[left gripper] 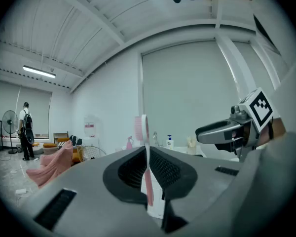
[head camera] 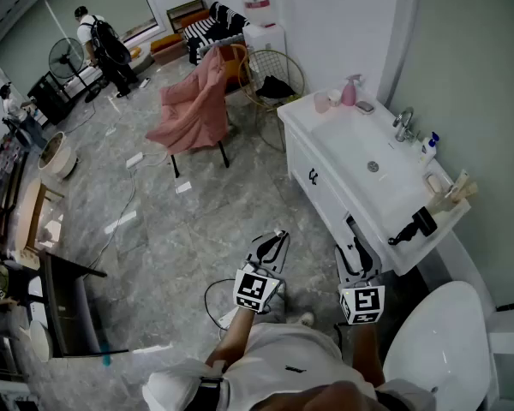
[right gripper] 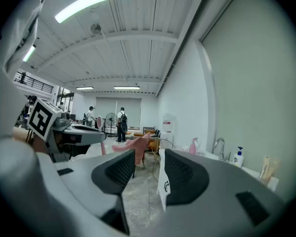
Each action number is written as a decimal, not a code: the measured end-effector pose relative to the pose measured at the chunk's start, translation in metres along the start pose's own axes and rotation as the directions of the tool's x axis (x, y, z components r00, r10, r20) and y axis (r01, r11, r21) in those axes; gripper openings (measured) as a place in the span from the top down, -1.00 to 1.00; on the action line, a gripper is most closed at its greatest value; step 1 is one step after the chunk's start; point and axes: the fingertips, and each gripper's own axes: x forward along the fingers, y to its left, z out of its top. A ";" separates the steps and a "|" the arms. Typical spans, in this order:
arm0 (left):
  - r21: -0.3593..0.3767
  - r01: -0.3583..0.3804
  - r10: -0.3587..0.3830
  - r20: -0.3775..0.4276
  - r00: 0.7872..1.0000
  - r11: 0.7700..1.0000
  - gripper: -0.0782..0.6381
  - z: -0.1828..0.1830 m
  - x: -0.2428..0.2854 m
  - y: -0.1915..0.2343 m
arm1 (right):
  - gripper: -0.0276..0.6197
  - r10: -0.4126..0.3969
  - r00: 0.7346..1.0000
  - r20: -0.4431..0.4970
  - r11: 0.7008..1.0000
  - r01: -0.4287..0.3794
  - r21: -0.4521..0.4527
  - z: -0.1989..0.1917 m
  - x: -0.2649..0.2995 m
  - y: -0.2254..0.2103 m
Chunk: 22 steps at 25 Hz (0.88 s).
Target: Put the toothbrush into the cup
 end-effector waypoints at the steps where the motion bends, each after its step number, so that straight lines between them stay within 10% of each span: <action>1: 0.001 -0.001 0.001 -0.003 1.000 1.000 0.67 -0.001 -0.005 -0.005 | 0.30 0.001 1.000 0.003 1.000 -0.001 0.001 0.000 -0.005 0.000; 22: -0.008 0.024 -0.024 -0.017 1.000 1.000 0.67 -0.010 0.037 0.031 | 0.31 0.022 1.000 -0.012 0.999 -0.021 0.047 -0.004 0.060 -0.008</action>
